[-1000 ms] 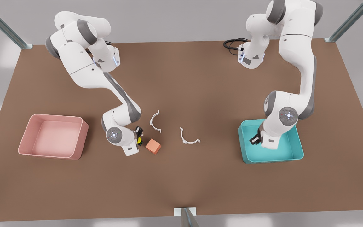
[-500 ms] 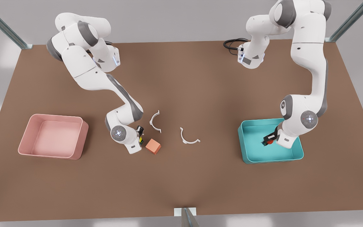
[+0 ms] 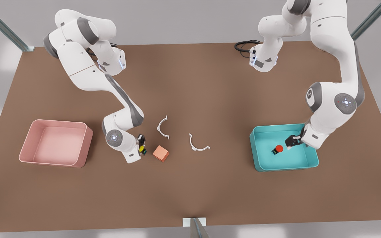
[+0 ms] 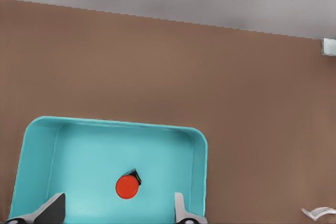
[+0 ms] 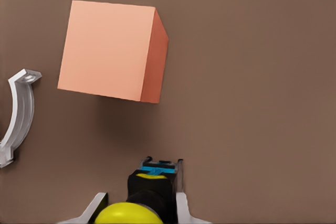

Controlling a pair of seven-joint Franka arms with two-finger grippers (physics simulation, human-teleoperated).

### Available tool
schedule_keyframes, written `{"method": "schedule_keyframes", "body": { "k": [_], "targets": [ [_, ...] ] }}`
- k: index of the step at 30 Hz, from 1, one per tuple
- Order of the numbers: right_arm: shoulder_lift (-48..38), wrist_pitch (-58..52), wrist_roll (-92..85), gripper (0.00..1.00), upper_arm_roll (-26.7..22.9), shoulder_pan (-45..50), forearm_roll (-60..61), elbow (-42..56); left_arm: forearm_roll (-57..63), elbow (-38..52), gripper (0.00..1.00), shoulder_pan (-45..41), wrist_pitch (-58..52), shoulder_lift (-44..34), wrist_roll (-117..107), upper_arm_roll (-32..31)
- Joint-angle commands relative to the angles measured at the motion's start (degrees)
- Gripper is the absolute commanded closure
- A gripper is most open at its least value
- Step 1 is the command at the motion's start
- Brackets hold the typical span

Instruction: Place the red button in the blue storage box with the left arm, and place the yellow button in the pink storage box with the right arm

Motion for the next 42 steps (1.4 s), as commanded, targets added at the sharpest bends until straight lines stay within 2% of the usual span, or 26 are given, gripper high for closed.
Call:
{"method": "schedule_keyframes", "body": {
  "k": [1, 2, 4, 6, 8, 14, 17, 20, 23, 28, 32, 35, 38, 39, 40, 41, 42],
  "targets": [
    [0.03, -0.81, 1.4, 0.42, -0.01, 0.1, 0.07, -0.49, 0.56, 8.03, 0.0, -0.23, -18.99, -0.52, 6.13, -0.02],
    [-0.49, -1.07, 1.4, 0.43, 0.08, -0.43, 0.07, -0.05, 0.65, 11.2, 0.0, -0.23, -22.07, -0.52, 6.13, -0.02],
    [-1.02, -1.16, 1.23, 0.59, 0.08, -1.13, 0.07, 0.31, 0.65, 12.08, 0.0, -0.31, -24.09, -3.24, 5.96, -0.28],
    [-1.2, -1.16, 1.4, 0.64, 0.08, -1.39, 0.07, 0.31, 0.74, 11.99, 0.0, -0.66, -25.06, -4.3, 5.96, -0.28],
    [-2.87, -1.34, 3.07, 0.64, 0.08, -1.48, 0.25, 0.83, 0.74, 11.91, 0.0, -0.75, -25.24, -4.74, 5.96, -0.28],
    [-13.15, -8.45, 30.04, 0.66, 0.08, -2.8, 0.25, -0.13, 0.65, 11.82, 0.0, -1.28, -25.85, -5.35, 6.13, -0.28],
    [-20.53, -9.43, 37.96, 0.66, 0.08, -5.7, 0.25, -7.34, 0.65, 11.64, 0.0, -1.46, -25.85, -5.35, 6.13, -0.28],
    [-27.39, -9.16, 37.88, 0.66, 0.17, -10.62, 0.25, -15.07, 0.65, 11.64, 0.0, -1.46, -25.85, -5.35, 6.13, -0.28],
    [-29.59, -8.9, 31.9, 0.66, 0.17, -17.12, 0.25, -18.41, 0.65, 12.08, 0.0, -1.46, -27.35, -5.18, 6.22, -0.28],
    [-29.41, -8.02, 13.28, 0.65, 0.08, -29.77, 1.83, -19.12, 0.65, 12.08, 0.0, -2.33, -27.35, -5.0, 5.87, -0.28],
    [-25.9, -4.77, 1.5, 0.65, -0.01, -37.86, 1.74, -17.98, 0.65, 12.08, 0.0, -2.42, -27.35, -4.91, 5.87, -0.28],
    [-18.7, -0.38, -0.79, 0.63, -0.63, -40.67, 1.65, -17.01, 0.65, 12.08, 0.0, -2.42, -27.35, -4.83, 5.87, -0.28],
    [-7.02, 3.23, -3.69, 0.61, -0.45, -42.09, 1.48, -9.37, 0.65, 12.08, 0.0, -2.42, -27.35, -4.83, 5.87, -0.28],
    [-6.47, 3.58, -3.96, 0.59, -0.54, -42.35, 1.48, -9.1, 0.65, 12.08, 0.0, -2.42, -27.35, -4.74, 5.87, -0.28],
    [-6.47, 3.67, -3.78, 0.41, -0.54, -42.35, 1.48, -9.1, 0.65, 12.08, 0.0, -2.42, -27.35, -4.74, 5.87, -0.28],
    [-6.56, 3.67, -3.35, 0.02, -0.54, -41.91, 1.39, -9.1, 0.65, 12.08, 0.0, -2.42, -27.35, -4.83, 5.78, -0.28],
    [-6.65, 3.23, -3.26, 0.0, -0.36, -42.09, 1.39, -9.1, 0.65, 12.08, 0.0, -2.42, -27.35, -4.83, 5.78, -0.28]
  ]
}}
